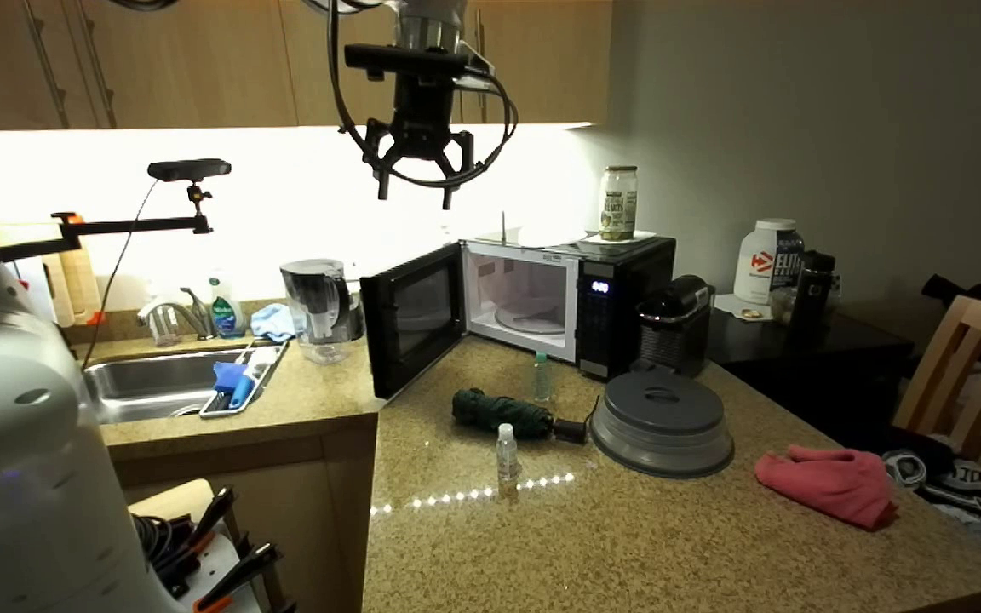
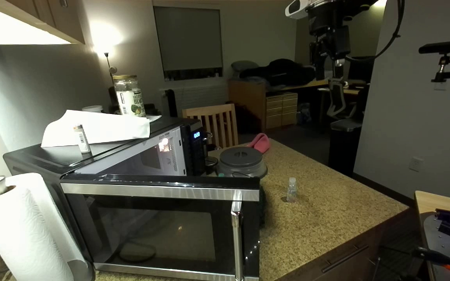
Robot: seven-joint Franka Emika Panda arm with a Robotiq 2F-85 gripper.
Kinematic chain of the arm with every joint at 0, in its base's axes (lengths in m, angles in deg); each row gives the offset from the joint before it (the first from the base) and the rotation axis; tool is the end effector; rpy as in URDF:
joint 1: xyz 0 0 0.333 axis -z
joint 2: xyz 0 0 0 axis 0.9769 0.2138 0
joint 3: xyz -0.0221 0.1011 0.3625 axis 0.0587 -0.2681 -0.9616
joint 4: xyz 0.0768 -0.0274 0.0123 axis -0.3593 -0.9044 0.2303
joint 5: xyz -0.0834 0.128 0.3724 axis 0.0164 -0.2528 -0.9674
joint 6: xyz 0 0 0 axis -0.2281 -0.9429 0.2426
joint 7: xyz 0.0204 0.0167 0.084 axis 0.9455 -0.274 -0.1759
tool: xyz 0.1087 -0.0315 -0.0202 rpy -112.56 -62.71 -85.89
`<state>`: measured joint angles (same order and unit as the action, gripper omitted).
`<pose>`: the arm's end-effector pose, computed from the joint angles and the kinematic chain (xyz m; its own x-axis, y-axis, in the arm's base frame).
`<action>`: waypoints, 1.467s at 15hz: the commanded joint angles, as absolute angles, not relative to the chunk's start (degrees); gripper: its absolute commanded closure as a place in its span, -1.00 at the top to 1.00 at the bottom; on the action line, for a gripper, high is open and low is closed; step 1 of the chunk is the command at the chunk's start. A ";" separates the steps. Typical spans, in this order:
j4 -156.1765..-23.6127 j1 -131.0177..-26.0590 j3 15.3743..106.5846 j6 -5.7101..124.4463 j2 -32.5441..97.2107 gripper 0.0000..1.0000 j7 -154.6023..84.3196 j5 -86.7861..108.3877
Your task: Close the microwave door
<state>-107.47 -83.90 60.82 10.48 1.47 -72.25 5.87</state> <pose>0.4526 0.0196 0.6337 0.8074 0.5781 -0.1178 0.5635 -0.8148 -0.1359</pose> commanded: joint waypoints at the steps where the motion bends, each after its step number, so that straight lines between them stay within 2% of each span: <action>1: -102.73 -83.31 60.76 5.72 4.33 1.00 -79.79 6.96; 22: -102.52 -82.88 60.01 5.80 4.15 1.00 -79.91 5.64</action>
